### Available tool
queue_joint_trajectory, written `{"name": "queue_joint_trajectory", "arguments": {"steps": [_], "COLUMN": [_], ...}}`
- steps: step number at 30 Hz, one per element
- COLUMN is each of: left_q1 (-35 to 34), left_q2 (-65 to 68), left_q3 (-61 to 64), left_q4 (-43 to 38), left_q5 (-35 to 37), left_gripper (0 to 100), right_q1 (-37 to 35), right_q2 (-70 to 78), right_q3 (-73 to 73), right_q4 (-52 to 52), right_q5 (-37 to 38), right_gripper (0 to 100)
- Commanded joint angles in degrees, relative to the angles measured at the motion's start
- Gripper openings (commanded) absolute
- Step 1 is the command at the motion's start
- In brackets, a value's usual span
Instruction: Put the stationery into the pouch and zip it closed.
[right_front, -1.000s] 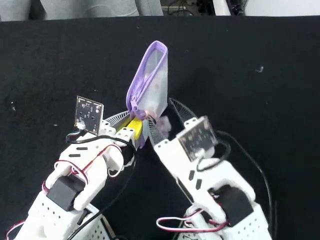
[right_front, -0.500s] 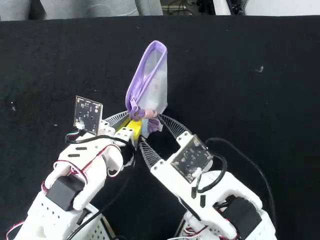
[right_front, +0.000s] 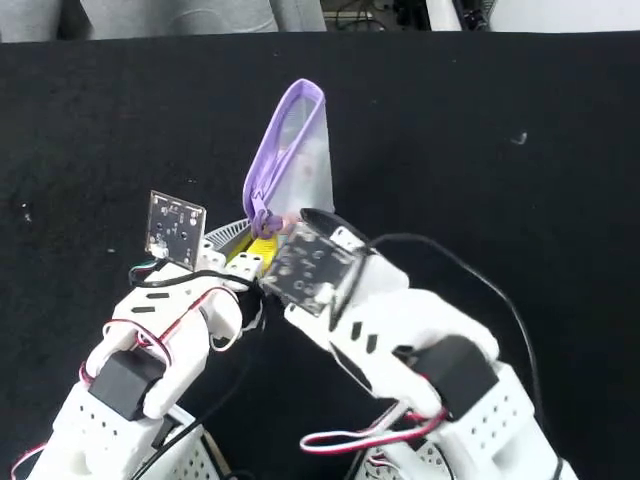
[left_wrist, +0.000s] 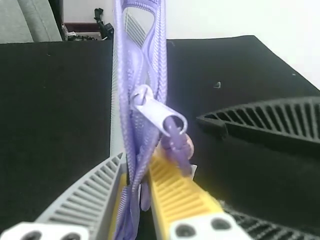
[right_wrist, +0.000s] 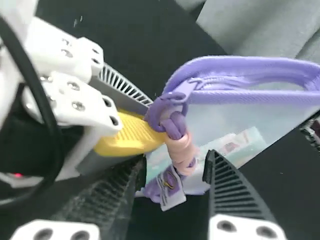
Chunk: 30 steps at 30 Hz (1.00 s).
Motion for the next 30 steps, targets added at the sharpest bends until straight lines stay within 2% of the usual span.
{"name": "queue_joint_trajectory", "arguments": {"steps": [1, 6, 10, 18, 22, 28, 30], "left_q1": [0.84, 2.95, 4.35, 4.00, 4.00, 4.00, 4.00], "left_q2": [0.00, 0.00, 0.00, -7.74, -10.73, -12.31, -12.40], "left_q3": [-0.92, -0.84, -2.51, -3.12, -0.66, 0.57, 0.40], "left_q4": [0.62, 0.79, 3.34, 3.43, 3.69, 3.69, 3.69], "left_q5": [-3.69, -8.26, -11.43, -11.25, -11.43, -11.52, -11.52], "left_gripper": [3, 3, 3, 3, 3, 3, 3], "right_q1": [-0.53, -1.67, -3.08, -3.25, -3.16, -2.64, 0.00], "right_q2": [5.32, 5.58, 5.58, -6.73, -13.14, -15.69, -15.87], "right_q3": [-5.14, -6.90, -8.84, -5.05, -4.97, -7.60, -7.96], "right_q4": [2.46, 4.13, 8.26, 9.05, 13.10, 19.08, 19.69], "right_q5": [6.77, 11.78, 11.52, 11.34, 11.25, 11.69, 11.69], "right_gripper": [19.4, 6.4, 1.2, 1.1, 1.1, 1.1, 1.1]}}
